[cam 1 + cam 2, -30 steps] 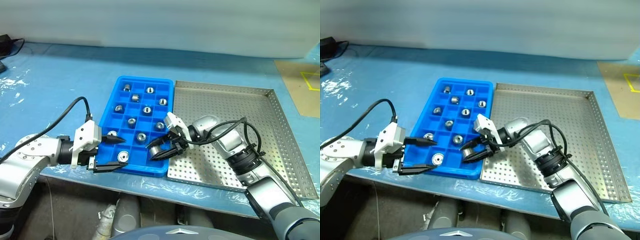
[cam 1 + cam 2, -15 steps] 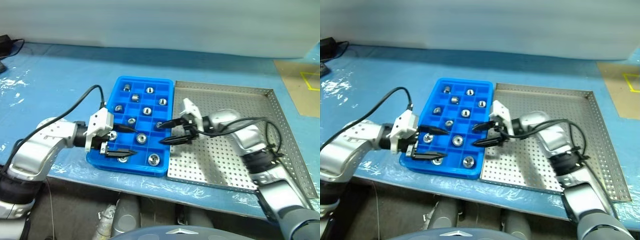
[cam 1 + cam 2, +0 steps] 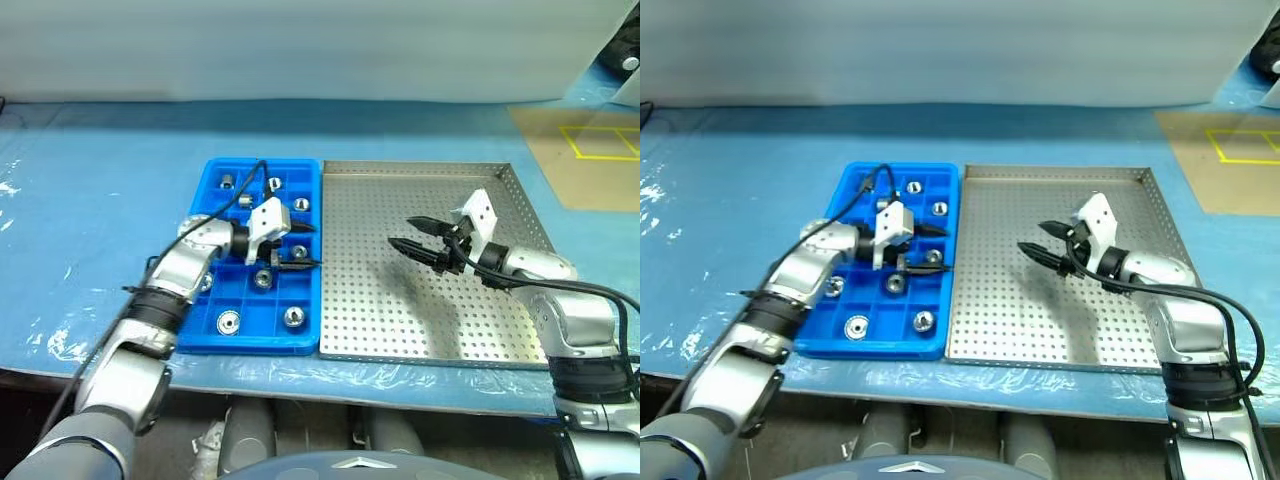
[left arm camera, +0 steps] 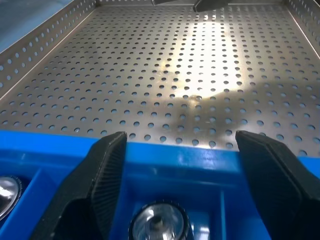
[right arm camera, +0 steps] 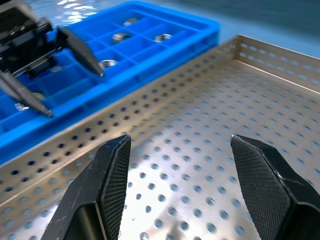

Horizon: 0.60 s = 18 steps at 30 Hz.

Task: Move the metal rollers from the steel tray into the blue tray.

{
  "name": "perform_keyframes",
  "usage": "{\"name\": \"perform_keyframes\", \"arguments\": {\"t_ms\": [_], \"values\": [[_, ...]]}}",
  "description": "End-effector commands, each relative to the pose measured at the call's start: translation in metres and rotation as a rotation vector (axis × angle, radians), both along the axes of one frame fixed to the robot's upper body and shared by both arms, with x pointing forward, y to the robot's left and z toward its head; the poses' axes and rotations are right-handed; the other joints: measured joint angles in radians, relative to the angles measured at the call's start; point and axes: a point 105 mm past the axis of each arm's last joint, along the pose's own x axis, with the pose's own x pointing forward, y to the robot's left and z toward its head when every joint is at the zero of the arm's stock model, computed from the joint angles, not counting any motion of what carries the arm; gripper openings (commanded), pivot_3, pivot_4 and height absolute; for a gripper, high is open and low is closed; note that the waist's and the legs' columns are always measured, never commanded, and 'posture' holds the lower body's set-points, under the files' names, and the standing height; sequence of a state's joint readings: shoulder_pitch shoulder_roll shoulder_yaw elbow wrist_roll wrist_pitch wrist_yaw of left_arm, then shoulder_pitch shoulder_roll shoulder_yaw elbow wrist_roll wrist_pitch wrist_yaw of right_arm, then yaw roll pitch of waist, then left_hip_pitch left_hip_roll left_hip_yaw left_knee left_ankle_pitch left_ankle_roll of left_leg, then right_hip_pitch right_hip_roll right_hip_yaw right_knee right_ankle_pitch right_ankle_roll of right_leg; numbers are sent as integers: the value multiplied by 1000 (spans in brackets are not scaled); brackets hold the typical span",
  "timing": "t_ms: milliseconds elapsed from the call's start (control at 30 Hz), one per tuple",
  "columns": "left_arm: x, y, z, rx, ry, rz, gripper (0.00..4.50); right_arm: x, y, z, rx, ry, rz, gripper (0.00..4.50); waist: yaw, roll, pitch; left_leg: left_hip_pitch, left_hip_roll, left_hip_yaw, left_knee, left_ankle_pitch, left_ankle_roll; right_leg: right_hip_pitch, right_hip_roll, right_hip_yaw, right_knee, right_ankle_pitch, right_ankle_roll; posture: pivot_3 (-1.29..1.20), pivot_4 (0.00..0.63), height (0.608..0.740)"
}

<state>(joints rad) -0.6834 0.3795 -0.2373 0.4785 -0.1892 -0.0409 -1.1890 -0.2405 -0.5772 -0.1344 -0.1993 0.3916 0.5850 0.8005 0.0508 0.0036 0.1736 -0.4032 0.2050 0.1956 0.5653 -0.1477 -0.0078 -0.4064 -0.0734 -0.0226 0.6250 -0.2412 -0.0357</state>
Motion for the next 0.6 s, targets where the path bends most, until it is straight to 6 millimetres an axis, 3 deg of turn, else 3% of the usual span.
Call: {"name": "perform_keyframes", "arguments": {"t_ms": [33, 200, 400, 600], "values": [[6, 0, 12, -42, -18, 10, 3687, -1, -4, 12, 3, -93, -79, 3247, -9, 0, 0, 0, 0, 0, 0, -1, 1, 0, 0, 0, 0, 0, 0, -236, 150, 740], [4, 8, 26, -103, 3, 11, 3687, 8, -4, 8, 21, -111, -161, 3247, -13, 0, 0, 0, 1, 0, 1, -2, 4, 0, 0, 0, 1, 0, 0, -216, 150, 740], [-8, 17, 34, -97, 16, -13, 3687, 12, 13, 4, 27, -98, -90, 3247, -10, 0, 0, 0, 0, 0, 1, -3, 5, 0, -1, 0, 0, 0, 0, -168, 150, 740], [-1, 30, 45, -120, 9, 67, 3687, 18, 21, 3, 33, -90, -53, 3247, -4, 0, 0, 0, 0, 0, 1, -3, 5, 0, -1, 0, 0, 0, 0, -126, 150, 740]]}}
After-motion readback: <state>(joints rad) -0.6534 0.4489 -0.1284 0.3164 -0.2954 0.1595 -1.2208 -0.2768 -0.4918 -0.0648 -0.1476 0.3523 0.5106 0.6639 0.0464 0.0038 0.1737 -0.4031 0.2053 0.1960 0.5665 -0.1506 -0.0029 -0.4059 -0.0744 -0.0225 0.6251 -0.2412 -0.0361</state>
